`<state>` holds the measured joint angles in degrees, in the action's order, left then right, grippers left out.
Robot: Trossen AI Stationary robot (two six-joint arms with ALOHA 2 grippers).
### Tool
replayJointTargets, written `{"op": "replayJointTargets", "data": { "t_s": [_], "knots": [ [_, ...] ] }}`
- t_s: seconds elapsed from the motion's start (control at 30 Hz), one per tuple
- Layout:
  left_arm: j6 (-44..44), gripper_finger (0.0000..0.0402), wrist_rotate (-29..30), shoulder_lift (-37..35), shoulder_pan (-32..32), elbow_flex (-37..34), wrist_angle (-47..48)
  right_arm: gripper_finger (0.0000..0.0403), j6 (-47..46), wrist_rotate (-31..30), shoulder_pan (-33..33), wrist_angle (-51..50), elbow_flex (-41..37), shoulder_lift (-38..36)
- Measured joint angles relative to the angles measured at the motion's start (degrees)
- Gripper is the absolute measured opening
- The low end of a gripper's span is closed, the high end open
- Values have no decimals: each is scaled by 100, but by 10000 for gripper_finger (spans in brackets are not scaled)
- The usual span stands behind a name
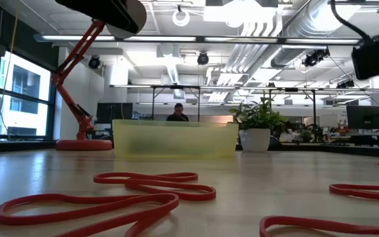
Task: Pick and place rubber bands into bin
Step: Put the red rubber band into the yellow bin
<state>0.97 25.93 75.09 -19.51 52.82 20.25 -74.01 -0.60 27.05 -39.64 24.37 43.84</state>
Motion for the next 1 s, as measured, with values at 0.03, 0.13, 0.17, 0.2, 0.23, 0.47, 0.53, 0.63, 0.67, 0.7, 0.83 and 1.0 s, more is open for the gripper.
{"op": "replayJointTargets", "data": {
  "t_s": [0.03,0.13,0.17,0.2,0.23,0.47,0.53,0.63,0.67,0.7,0.83,1.0],
  "knots": [
    [-2,136,0,0,0,0,-2,124,-53,11,-2,-8,-56,-31],
    [-1,136,0,0,0,1,0,124,42,-18,-2,78,-95,-33],
    [-1,136,0,0,0,0,0,124,156,-43,-2,124,-95,-15],
    [0,136,2,0,0,1,0,124,301,-44,-2,180,-95,3],
    [-1,136,3,0,0,0,0,124,434,-46,-2,220,-93,11],
    [-82,136,47,0,0,1,-2,124,938,15,0,83,-91,371],
    [-134,136,46,0,0,0,-4,124,1117,119,0,127,-91,541],
    [-173,136,46,0,0,0,-3,134,1381,282,0,322,-91,784],
    [-193,136,46,0,0,2,-2,140,1444,303,0,360,-91,861],
    [-234,136,46,0,0,0,0,148,1490,326,0,383,-91,930],
    [-297,136,46,0,0,0,17,185,1508,394,0,361,-91,1189],
    [-298,136,-27,0,0,0,38,227,1253,491,0,189,-91,1402]
  ]
}}
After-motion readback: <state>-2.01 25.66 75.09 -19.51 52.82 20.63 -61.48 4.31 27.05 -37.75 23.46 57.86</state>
